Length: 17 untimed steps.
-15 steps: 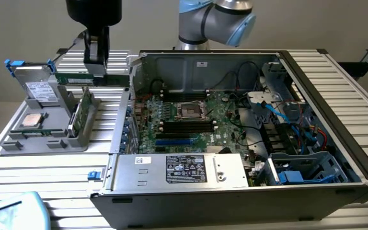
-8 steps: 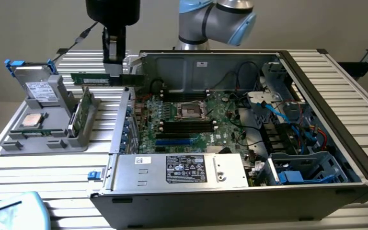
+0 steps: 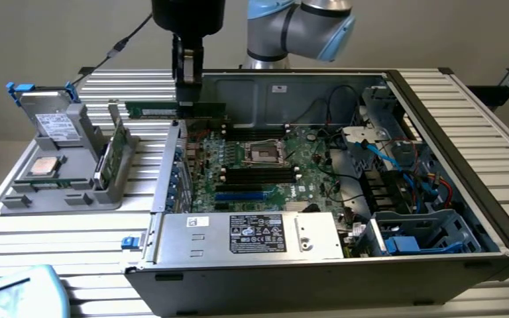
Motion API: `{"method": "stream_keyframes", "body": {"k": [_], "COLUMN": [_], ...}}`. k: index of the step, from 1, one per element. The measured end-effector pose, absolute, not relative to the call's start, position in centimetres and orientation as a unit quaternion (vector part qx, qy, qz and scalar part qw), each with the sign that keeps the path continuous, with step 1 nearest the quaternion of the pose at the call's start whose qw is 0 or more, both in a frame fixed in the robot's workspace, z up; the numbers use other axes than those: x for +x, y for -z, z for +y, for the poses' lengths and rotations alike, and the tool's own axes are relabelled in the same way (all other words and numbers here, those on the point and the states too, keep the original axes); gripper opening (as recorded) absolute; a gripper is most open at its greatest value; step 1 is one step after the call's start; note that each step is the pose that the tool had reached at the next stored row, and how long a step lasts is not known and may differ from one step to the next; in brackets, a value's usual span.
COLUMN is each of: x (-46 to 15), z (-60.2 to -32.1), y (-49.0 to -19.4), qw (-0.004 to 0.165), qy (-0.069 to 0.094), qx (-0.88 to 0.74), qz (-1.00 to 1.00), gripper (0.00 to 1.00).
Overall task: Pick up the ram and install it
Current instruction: 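Pick up the ram and move it above insertion slot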
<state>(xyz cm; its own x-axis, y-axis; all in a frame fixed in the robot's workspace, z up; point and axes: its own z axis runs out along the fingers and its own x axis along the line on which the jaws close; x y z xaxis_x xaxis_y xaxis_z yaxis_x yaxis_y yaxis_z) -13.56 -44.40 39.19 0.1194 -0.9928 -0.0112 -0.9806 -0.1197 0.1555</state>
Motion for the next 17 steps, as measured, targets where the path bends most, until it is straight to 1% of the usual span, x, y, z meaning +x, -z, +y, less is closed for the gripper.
{"method": "stream_keyframes", "body": {"k": [17], "x": [-6.4], "z": [-44.4], "y": [-39.2], "qw": [0.041], "qy": [0.044], "qx": [0.747], "qz": [-0.662], "gripper": [0.14]}}
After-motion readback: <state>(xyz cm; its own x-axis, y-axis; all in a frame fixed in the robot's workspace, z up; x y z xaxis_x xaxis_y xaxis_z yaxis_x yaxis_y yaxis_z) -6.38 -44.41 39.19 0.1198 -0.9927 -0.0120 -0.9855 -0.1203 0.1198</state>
